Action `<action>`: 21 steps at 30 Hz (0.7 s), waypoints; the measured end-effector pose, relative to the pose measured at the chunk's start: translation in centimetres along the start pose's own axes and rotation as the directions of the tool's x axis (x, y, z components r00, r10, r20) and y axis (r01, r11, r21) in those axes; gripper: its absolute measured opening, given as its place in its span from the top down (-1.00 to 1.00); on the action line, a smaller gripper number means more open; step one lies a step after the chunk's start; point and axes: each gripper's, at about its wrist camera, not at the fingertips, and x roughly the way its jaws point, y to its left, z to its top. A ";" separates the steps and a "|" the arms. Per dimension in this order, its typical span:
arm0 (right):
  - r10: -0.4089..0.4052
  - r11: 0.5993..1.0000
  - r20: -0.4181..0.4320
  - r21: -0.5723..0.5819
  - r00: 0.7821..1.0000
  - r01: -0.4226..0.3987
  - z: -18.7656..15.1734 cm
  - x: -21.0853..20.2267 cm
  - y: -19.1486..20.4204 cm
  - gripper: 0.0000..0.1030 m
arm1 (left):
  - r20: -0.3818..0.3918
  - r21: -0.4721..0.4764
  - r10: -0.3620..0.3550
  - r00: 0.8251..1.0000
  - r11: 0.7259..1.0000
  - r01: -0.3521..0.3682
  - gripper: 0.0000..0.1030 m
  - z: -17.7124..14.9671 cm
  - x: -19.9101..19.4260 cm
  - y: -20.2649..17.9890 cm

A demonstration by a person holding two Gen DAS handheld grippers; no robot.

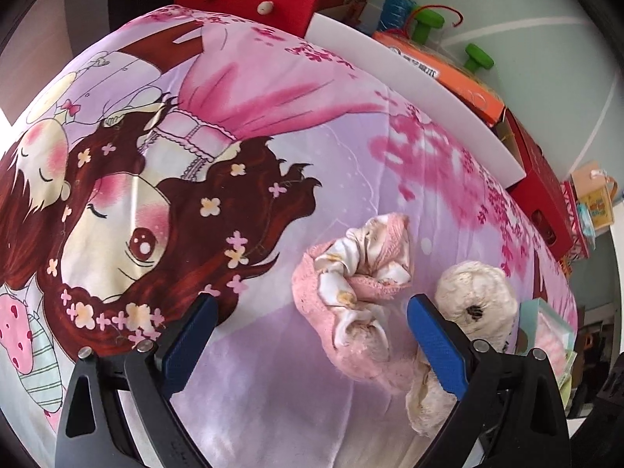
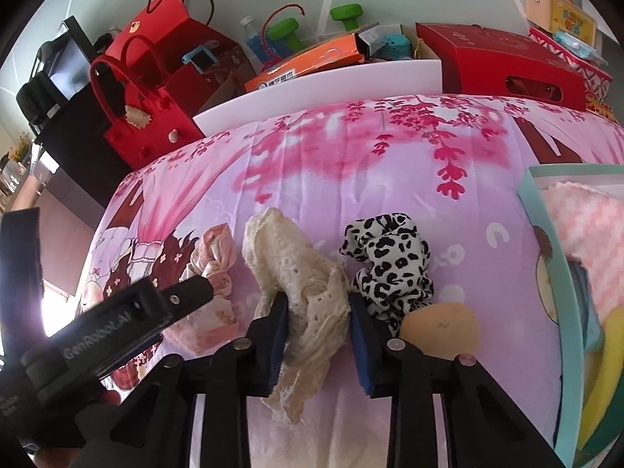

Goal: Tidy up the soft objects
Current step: 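Grasp the pink cloth with the left gripper while the right gripper grasps the cream lace cloth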

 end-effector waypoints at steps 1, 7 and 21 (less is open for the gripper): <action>-0.001 1.000 0.001 0.001 1.000 0.001 0.0 -0.1 -0.1 0.40 | -0.002 0.009 0.006 1.000 1.000 -0.006 -0.77 -0.1 0.1 -0.2; 0.002 1.000 0.001 0.017 1.000 -0.002 0.1 -0.6 -0.6 0.50 | 0.005 0.067 0.042 0.999 0.997 -0.042 -0.29 -0.3 0.4 -1.1; 0.030 0.998 0.034 0.053 0.999 -0.032 0.8 -2.9 -1.5 0.63 | -0.014 0.143 0.004 1.000 0.990 -0.002 0.62 -0.6 0.9 -2.9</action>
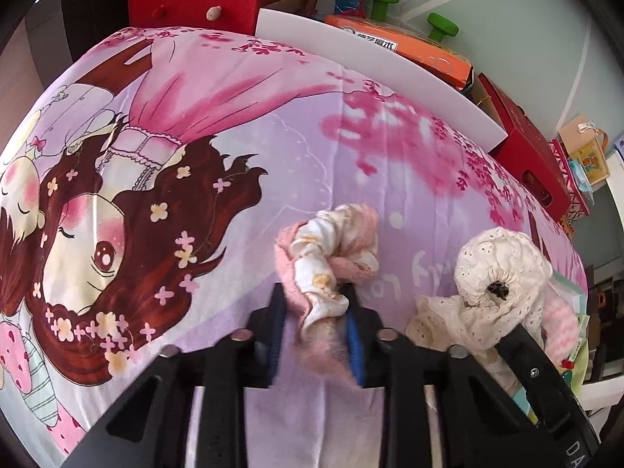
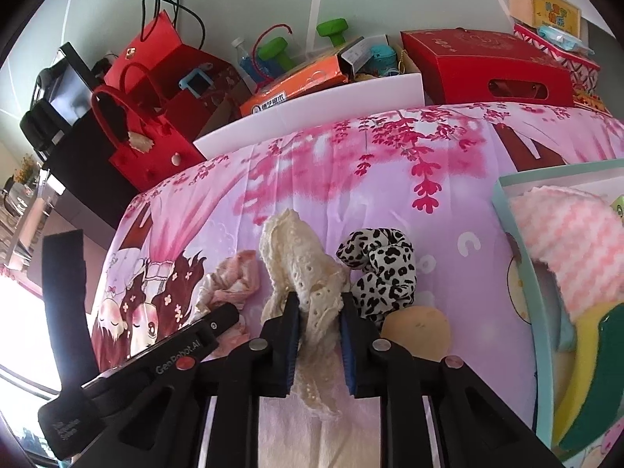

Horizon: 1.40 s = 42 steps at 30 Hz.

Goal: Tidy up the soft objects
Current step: 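Grasp the pink cloth with the left gripper while the right gripper grasps the cream lace cloth, then carry the pink cloth and cream lace cloth over the tray and release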

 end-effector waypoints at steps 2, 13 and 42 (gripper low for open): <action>0.008 1.000 0.004 0.005 1.000 -0.009 0.1 -0.3 -0.1 0.64 | 0.000 -0.008 -0.020 1.000 1.000 0.020 0.64 0.0 -0.1 0.0; 0.040 0.999 0.038 0.025 0.998 -0.041 0.7 -1.8 -0.5 0.66 | 0.044 -0.008 -0.029 0.999 1.000 0.029 0.69 0.0 -1.5 -0.5; 0.004 0.983 0.278 0.177 0.961 -0.055 3.6 -12.5 -9.2 0.66 | 0.287 0.195 -0.118 0.951 0.979 0.063 0.68 -1.4 -11.8 -8.6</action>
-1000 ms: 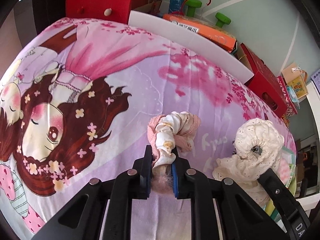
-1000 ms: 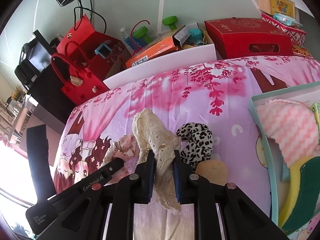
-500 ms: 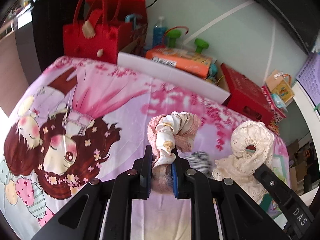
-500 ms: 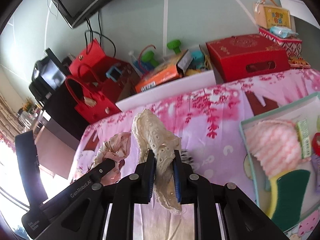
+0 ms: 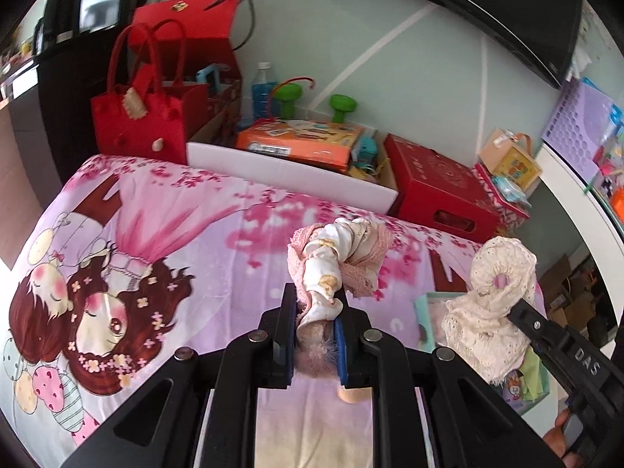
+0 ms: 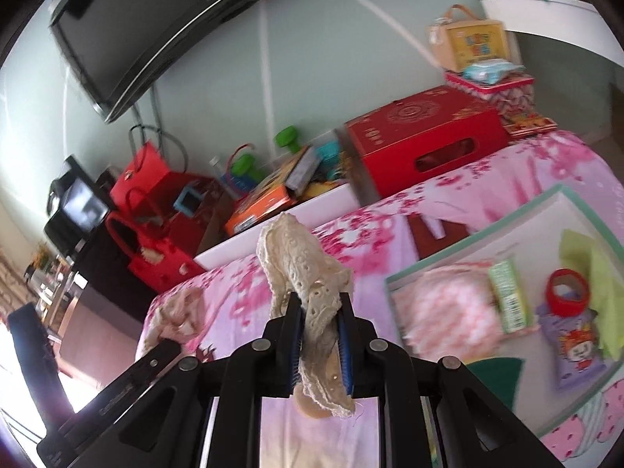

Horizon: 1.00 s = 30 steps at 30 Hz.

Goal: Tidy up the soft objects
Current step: 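Carry the pink cloth and cream lace cloth over the tray and release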

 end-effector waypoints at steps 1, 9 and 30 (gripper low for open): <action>-0.012 1.000 0.006 0.010 1.000 0.012 0.2 -0.2 -0.6 0.65 | -0.001 0.010 -0.007 1.000 1.000 0.007 0.68 -0.1 0.0 -0.6; -0.146 0.984 0.054 0.110 0.988 0.140 1.8 -2.2 -7.0 0.65 | -0.027 0.111 -0.086 0.996 0.990 0.088 0.68 -1.0 0.6 -5.9; -0.397 0.900 0.058 0.222 0.916 0.376 2.9 -5.8 -16.7 0.65 | -0.196 0.359 -0.230 0.953 0.888 0.288 0.68 -7.2 5.3 -20.8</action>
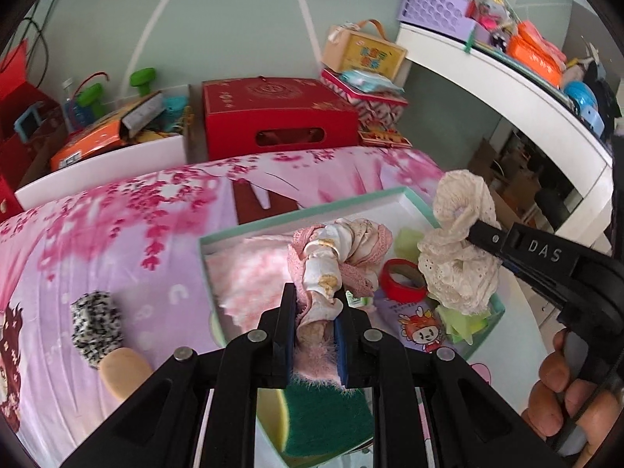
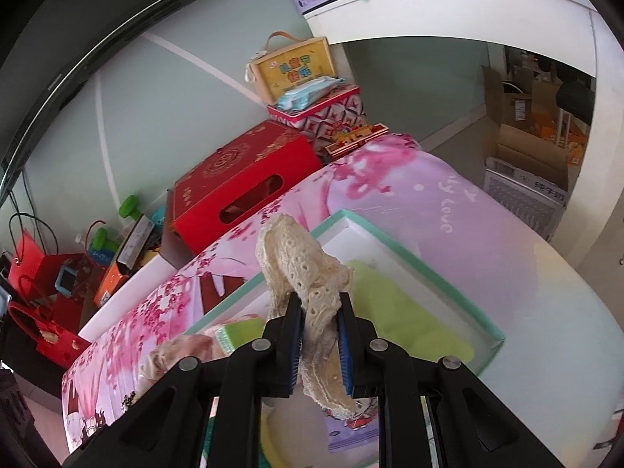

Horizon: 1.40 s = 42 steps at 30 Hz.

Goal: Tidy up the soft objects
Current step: 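Carry the pink cloth and cream lace cloth over the tray and release, then move both tools back toward the leopard scrunchie and tan round sponge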

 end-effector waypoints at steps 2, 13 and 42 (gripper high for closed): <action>-0.004 1.000 -0.001 -0.002 1.000 0.004 0.1 0.1 -0.1 0.62 | -0.008 0.016 -0.005 1.000 1.000 0.005 0.68 0.0 0.7 -0.6; 0.000 1.000 -0.023 -0.017 1.000 0.000 -0.1 0.6 0.3 -0.04 | -0.015 0.018 -0.010 1.000 1.000 0.010 -0.17 0.0 2.1 -1.2; -0.126 0.989 -0.109 -0.094 0.986 0.116 -1.1 2.1 1.9 -1.00 | -0.044 -0.342 0.301 0.953 0.892 -0.297 -0.95 -0.6 -1.4 14.2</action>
